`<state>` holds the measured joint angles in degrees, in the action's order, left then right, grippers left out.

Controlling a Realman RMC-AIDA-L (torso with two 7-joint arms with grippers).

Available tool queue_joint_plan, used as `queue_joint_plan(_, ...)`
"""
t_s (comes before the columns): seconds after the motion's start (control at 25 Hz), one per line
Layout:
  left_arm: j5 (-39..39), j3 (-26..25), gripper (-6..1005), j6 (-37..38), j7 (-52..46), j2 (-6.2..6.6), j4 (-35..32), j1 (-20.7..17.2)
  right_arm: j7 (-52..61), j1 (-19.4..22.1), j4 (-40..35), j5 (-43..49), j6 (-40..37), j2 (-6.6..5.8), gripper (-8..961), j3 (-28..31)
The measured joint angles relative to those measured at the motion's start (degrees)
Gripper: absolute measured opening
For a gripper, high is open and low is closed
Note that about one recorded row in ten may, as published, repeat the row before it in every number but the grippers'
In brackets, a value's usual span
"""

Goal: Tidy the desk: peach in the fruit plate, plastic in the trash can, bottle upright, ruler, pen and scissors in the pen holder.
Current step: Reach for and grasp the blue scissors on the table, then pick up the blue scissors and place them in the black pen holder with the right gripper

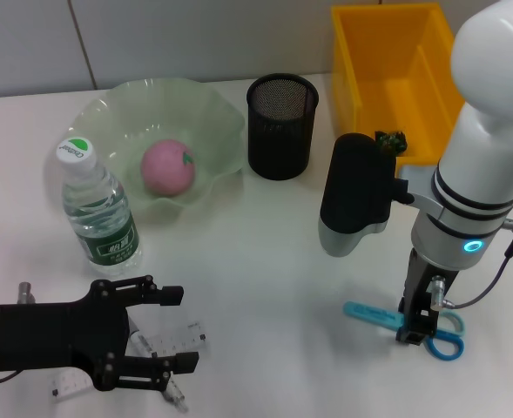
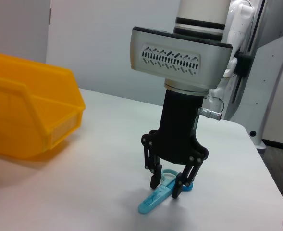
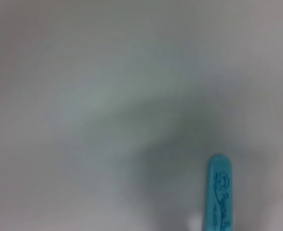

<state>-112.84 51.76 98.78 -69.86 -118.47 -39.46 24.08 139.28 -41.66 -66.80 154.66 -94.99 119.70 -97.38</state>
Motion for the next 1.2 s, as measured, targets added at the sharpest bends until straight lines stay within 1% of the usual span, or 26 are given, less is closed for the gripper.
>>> queue_joint_plan(0.52, 0.0, 0.0, 862, 0.0, 0.0, 0.08, 0.0, 0.0, 0.0, 0.1, 0.5, 0.0, 0.5, 0.0, 279, 0.0)
queue_joint_plan(0.76, 0.1, 0.0, 862, 0.0, 0.0, 0.09, 0.0, 0.1, 0.0, 0.3, 0.2, 0.0, 0.5, 0.0, 280, -0.3)
queue_joint_plan(0.96, 0.1, 0.0, 862, 0.0, 0.0, 0.09, 0.0, 0.2, 0.0, 0.9, -0.5, 0.1, 1.2, -0.06, 279, -2.5)
queue_joint_plan(1.2, 0.1, 0.0, 862, 0.0, 0.0, 0.09, 0.0, 0.3, 0.0, 1.4, -1.9, 0.1, 1.6, -0.09, 223, -2.6)
